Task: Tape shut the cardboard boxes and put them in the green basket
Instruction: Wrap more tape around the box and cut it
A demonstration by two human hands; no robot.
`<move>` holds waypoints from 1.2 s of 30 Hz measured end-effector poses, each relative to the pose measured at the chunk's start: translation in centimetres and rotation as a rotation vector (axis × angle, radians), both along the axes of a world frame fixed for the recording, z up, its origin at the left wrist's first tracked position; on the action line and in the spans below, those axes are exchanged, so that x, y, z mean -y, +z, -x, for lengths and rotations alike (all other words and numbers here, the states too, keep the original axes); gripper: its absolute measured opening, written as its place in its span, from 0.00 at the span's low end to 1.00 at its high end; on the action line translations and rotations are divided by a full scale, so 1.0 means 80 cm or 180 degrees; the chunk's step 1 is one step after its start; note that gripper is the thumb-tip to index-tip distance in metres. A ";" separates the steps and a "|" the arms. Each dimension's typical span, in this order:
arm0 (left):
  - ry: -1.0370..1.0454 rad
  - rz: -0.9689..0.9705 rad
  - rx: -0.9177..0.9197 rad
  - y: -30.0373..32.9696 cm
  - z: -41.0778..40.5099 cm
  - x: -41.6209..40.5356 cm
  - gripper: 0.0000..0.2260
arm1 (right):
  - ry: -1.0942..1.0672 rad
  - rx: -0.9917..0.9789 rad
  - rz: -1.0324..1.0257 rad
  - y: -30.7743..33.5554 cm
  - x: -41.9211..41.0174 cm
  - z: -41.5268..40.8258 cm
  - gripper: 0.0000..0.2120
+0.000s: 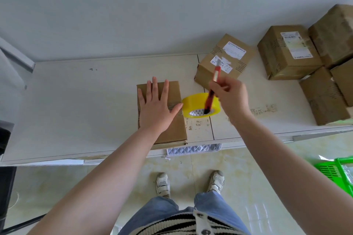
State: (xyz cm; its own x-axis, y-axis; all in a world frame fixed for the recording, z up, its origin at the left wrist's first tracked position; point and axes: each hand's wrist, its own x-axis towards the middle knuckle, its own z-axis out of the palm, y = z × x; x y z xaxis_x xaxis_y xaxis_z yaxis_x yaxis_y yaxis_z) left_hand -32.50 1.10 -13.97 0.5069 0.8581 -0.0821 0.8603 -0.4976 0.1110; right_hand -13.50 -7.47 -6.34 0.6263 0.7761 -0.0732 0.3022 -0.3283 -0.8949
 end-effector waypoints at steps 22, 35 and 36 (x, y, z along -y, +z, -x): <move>-0.0032 -0.0032 0.0081 -0.007 0.024 -0.018 0.40 | 0.2247 0.1155 0.1853 -0.001 -0.037 0.016 0.13; -0.0018 -0.0065 0.0057 -0.005 0.024 -0.017 0.41 | 0.1917 0.1574 0.1623 -0.015 -0.044 0.024 0.20; -0.0022 -0.0068 0.0060 -0.005 0.024 -0.017 0.41 | 0.1809 0.1347 0.1560 -0.015 -0.045 0.022 0.21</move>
